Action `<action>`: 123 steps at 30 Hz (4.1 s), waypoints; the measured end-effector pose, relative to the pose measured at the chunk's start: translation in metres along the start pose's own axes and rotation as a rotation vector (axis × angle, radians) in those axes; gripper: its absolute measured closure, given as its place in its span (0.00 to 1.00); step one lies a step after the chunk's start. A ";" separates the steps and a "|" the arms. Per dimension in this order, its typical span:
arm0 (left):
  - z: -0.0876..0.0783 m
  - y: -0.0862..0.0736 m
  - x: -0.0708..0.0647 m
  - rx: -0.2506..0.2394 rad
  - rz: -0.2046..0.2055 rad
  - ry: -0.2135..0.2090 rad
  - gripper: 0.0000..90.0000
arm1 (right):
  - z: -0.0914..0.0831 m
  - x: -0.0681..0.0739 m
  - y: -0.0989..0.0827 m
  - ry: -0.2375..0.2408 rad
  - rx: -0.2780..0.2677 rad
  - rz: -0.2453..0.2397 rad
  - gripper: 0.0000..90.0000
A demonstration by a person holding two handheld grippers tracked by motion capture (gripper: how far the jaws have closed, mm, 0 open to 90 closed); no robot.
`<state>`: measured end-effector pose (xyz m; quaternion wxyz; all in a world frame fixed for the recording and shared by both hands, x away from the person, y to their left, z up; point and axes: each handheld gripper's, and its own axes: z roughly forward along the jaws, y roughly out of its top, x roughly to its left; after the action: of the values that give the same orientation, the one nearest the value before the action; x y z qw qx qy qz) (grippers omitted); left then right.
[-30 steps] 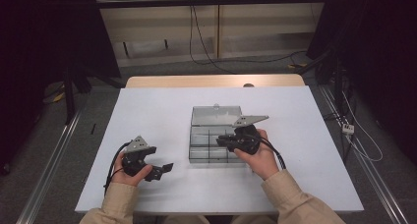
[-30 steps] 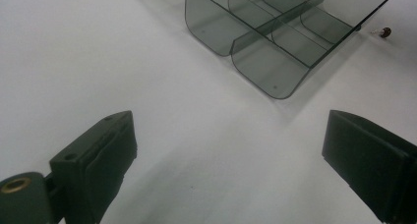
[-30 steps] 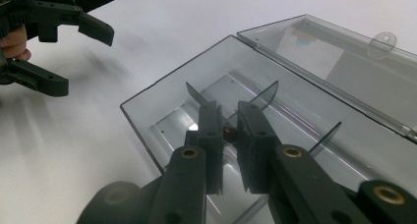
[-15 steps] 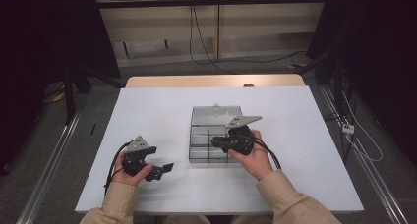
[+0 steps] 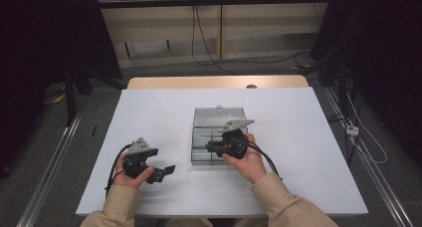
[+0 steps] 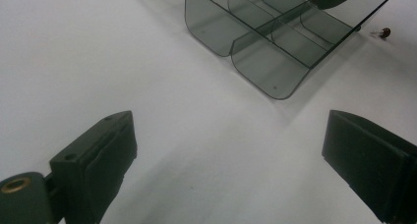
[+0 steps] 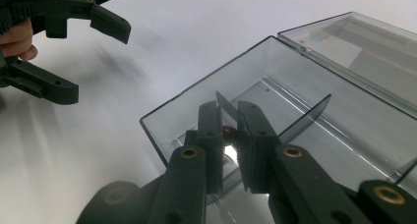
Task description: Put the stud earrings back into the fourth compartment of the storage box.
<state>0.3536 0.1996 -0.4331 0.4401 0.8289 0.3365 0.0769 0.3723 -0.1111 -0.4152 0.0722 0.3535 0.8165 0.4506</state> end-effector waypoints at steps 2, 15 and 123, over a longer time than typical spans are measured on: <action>0.000 0.000 0.000 0.005 0.002 -0.001 0.07 | 0.003 0.002 0.000 0.005 0.004 0.002 0.90; 0.000 0.000 0.000 0.002 -0.003 -0.002 0.07 | 0.016 0.009 -0.001 0.018 0.002 0.001 0.84; 0.001 0.000 0.000 0.006 -0.001 0.008 0.07 | -0.089 -0.029 -0.114 -0.143 0.059 0.032 0.87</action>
<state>0.3538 0.1991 -0.4332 0.4364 0.8296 0.3392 0.0791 0.2963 -0.2304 -0.4589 0.1127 0.3999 0.8165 0.4009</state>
